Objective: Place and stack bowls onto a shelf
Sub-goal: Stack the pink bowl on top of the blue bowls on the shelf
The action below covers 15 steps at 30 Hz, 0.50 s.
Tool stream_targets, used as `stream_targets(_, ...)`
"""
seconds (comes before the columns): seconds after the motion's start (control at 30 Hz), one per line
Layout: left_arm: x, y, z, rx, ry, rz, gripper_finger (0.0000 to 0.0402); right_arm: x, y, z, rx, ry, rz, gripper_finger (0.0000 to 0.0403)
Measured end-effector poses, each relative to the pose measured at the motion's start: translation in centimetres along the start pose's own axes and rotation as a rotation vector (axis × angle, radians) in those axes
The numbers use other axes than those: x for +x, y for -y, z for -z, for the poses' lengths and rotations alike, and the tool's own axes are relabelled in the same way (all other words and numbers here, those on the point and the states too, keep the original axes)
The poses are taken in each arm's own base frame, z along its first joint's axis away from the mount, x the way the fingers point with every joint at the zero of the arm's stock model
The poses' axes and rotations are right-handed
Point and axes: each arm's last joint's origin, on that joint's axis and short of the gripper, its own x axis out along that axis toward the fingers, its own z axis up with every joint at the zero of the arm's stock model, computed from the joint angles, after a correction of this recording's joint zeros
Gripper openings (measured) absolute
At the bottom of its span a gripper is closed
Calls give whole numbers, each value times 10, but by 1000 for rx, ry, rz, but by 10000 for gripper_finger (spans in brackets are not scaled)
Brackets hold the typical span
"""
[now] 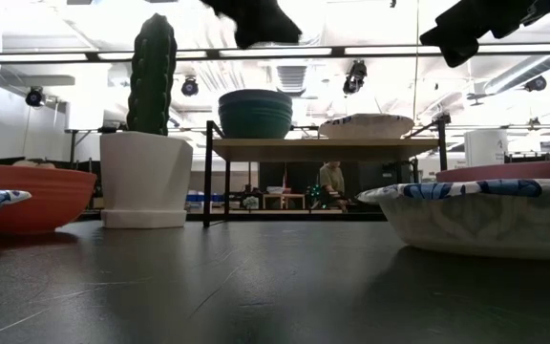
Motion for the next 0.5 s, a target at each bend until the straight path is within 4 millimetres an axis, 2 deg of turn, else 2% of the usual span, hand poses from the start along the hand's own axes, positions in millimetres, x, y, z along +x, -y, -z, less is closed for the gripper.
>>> stream_targets(0.13,-24,43,1,62,-91,121,113,0,2,0,61,7,53,157)
stream_targets(0.3,-41,94,30,206,-155,275,113,5,2,3,161,-11,76,157)
stream_targets(0.4,-53,110,48,238,-108,323,113,14,2,9,229,-56,82,157)
stream_targets(0.5,-65,115,63,231,-32,333,113,24,1,15,300,-110,92,157)
